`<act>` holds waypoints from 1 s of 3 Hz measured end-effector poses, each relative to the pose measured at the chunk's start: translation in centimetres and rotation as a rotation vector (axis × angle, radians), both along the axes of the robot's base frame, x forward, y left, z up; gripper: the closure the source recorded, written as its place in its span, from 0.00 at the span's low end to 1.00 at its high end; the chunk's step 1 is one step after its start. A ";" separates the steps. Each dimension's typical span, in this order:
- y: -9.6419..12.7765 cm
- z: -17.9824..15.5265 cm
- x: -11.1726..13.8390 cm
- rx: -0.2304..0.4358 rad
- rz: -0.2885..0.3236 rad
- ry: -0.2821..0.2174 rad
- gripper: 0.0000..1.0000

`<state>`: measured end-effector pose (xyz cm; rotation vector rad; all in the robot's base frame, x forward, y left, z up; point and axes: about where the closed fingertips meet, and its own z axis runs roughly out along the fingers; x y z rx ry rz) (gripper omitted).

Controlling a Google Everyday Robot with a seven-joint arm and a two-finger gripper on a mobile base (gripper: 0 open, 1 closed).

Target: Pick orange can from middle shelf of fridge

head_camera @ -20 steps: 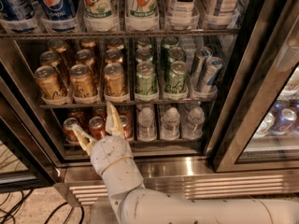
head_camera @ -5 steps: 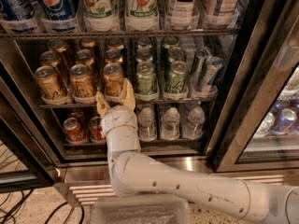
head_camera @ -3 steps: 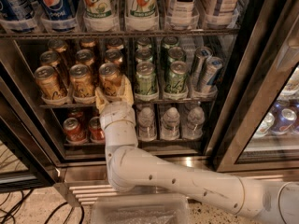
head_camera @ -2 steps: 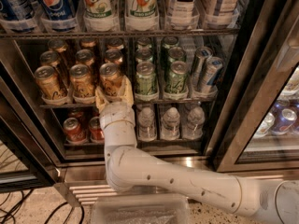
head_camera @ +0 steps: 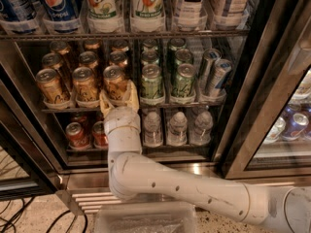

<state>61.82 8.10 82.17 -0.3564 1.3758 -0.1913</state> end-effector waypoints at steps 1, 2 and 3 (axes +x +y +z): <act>0.0 0.3 0.0 0.000 0.000 0.000 0.81; -0.1 0.2 0.2 0.008 -0.006 0.003 1.00; -0.1 0.5 0.2 0.008 -0.006 0.003 1.00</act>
Offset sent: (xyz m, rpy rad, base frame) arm 0.0236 -0.0102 -0.0233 0.0581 0.0237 -0.0438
